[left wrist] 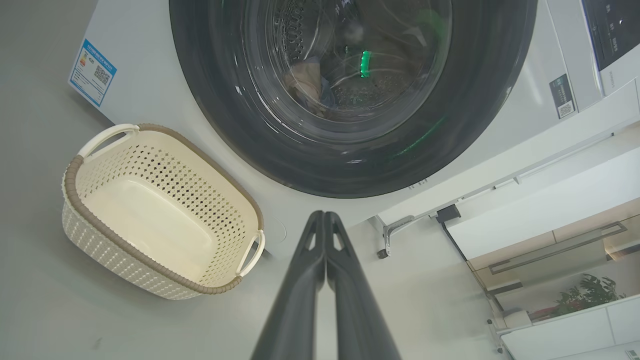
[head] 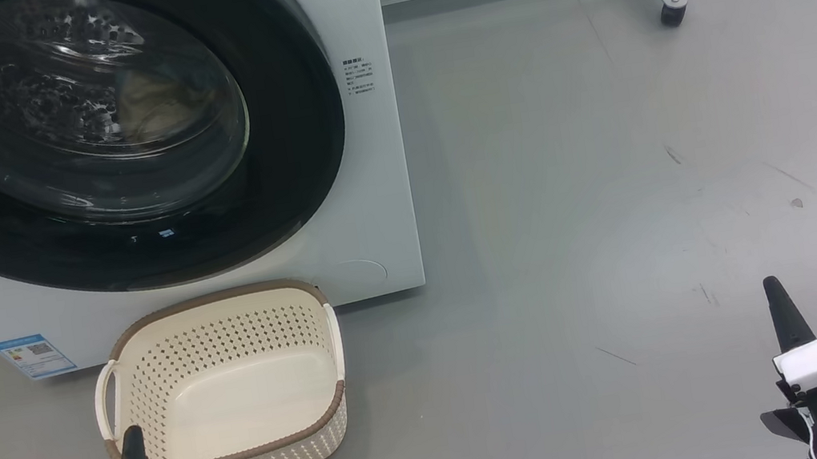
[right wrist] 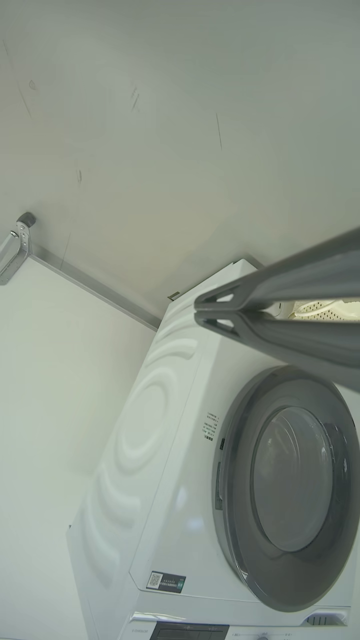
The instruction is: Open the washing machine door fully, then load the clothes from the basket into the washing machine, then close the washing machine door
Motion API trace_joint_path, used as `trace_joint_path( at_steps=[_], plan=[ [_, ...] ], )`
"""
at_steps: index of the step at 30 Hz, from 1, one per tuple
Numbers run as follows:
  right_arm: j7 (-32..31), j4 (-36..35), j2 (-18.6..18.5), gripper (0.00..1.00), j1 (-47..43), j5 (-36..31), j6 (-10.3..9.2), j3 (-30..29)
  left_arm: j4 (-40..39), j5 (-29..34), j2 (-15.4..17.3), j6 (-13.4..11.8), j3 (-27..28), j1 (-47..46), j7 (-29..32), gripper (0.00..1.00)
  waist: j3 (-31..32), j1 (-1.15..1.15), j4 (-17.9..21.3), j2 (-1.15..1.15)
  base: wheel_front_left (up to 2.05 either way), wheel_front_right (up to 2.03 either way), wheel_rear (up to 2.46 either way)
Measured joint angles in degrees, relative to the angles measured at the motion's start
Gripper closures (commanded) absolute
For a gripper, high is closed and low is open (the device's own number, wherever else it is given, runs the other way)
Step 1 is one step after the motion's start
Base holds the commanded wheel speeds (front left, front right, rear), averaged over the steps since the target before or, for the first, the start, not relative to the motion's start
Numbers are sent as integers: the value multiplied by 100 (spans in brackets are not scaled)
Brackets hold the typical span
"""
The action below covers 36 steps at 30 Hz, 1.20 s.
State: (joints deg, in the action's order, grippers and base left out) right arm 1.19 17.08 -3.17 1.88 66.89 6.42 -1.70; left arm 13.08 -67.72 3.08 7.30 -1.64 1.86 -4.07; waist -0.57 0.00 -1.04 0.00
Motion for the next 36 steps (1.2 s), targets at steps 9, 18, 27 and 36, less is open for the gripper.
trace_joint_path(
  at_steps=[9,18,27,36],
  plan=[
    [-182,-11,36,100,5,589,5,-145,70,-678,37,0,27,-101,155,100,10,0,26,0,0,0,0],
    [-361,-35,58,100,47,1179,8,-290,103,-1356,108,0,58,-220,309,100,20,0,52,0,0,0,0],
    [-525,-59,76,100,119,1780,9,-428,133,-2033,145,0,96,-326,459,100,29,0,78,0,0,0,0],
    [-714,-76,91,100,127,2368,25,-571,177,-2698,170,0,121,-424,613,100,38,0,104,0,0,0,0]
  ],
)
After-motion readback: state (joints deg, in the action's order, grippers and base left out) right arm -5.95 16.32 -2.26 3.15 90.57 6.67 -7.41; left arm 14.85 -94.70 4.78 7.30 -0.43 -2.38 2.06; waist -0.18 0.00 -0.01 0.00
